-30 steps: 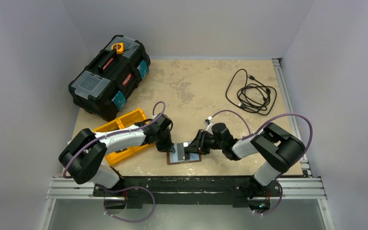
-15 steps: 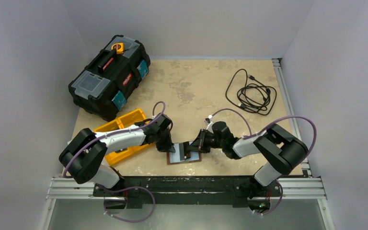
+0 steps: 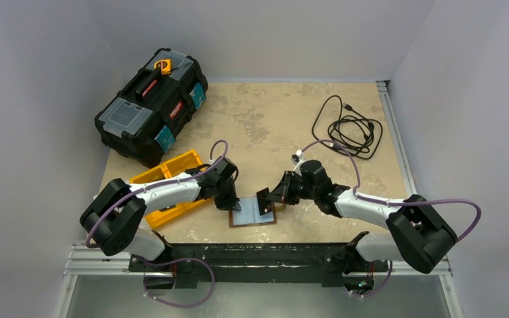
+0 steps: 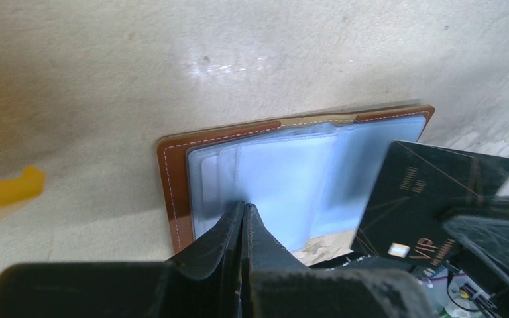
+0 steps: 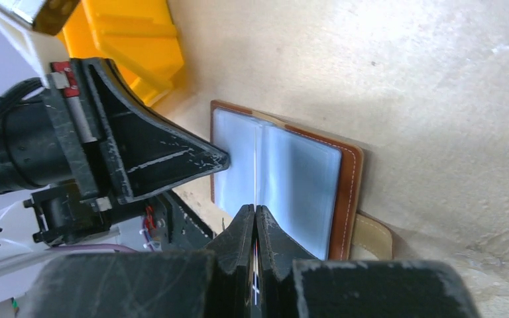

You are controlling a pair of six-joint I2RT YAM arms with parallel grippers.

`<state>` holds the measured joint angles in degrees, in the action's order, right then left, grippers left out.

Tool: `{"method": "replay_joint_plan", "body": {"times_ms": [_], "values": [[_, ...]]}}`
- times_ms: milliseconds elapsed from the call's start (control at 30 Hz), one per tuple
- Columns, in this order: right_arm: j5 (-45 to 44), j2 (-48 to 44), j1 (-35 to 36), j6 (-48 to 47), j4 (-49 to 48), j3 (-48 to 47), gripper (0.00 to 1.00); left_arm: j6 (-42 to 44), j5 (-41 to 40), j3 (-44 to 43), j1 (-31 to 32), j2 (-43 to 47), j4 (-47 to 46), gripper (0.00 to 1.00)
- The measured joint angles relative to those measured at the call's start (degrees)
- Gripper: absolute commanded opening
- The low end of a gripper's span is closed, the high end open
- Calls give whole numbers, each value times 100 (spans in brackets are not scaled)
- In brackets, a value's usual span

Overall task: Take the credit cards out of the card holder
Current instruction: Place the credit card in the storage box.

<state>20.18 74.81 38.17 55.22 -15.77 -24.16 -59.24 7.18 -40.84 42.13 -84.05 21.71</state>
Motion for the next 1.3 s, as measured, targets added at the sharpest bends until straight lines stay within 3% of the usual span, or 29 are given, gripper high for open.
{"method": "replay_joint_plan", "body": {"times_ms": [67, 267, 367, 667, 1000, 1300], "values": [[2, -55, 0, -52, 179, -160, 0, 59, -83, -2, 0, 79, 98, 3], [-4, -181, 0, -188, 549, -544, 0, 396, -293, -28, 0, 614, 595, 44], [0, -251, 0, -223, 638, -638, 0, 525, -295, -149, -11, 1034, 802, 53], [431, -216, 0, -210, 669, -966, 0, 898, 72, -391, -415, 2253, 927, 56], [1425, 179, 2, 616, -756, -1193, 0, 929, 1427, -199, -1137, 2951, 411, 55], [1864, 374, 13, 1357, -1790, -1193, 0, 750, 2098, 13, -1213, 3108, -210, 49]]}}
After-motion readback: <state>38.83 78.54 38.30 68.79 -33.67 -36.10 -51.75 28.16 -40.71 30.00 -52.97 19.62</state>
